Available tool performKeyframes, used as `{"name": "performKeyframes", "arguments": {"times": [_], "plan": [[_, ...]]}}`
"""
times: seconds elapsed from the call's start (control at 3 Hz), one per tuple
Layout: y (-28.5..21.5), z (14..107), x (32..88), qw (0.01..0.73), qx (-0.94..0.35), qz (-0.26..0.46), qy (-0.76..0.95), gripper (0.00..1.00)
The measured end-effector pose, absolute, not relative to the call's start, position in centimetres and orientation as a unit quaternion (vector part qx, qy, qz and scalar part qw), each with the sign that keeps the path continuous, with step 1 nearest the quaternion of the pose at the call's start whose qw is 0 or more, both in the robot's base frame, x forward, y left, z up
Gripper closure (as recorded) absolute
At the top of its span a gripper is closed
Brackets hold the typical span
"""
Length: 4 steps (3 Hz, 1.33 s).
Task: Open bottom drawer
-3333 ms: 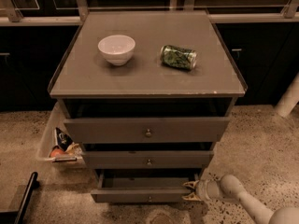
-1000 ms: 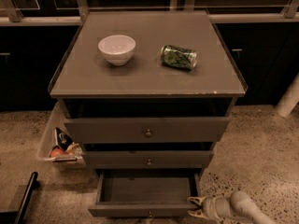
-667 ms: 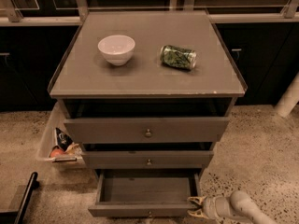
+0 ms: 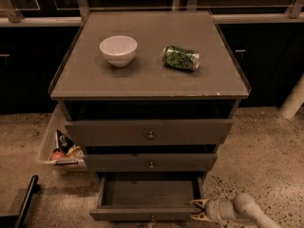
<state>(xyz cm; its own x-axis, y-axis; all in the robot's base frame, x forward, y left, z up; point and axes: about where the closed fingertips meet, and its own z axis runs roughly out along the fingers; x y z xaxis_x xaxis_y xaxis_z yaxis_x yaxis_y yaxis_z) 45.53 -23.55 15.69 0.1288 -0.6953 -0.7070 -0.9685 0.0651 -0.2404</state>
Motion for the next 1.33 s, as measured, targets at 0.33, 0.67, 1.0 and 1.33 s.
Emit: {"name": "performKeyframes", "arguments": {"times": [0.33, 0.67, 1.0, 1.33], "plan": [[-23.7, 15.8, 45.0, 0.363, -0.656, 0.194, 0.633, 0.38], [-24.1, 15.8, 43.1, 0.363, -0.657, 0.203, 0.628, 0.61], [-24.1, 16.1, 43.1, 0.363, -0.657, 0.203, 0.628, 0.84], [-24.3, 16.3, 42.3, 0.365, -0.659, 0.202, 0.625, 0.81]]}}
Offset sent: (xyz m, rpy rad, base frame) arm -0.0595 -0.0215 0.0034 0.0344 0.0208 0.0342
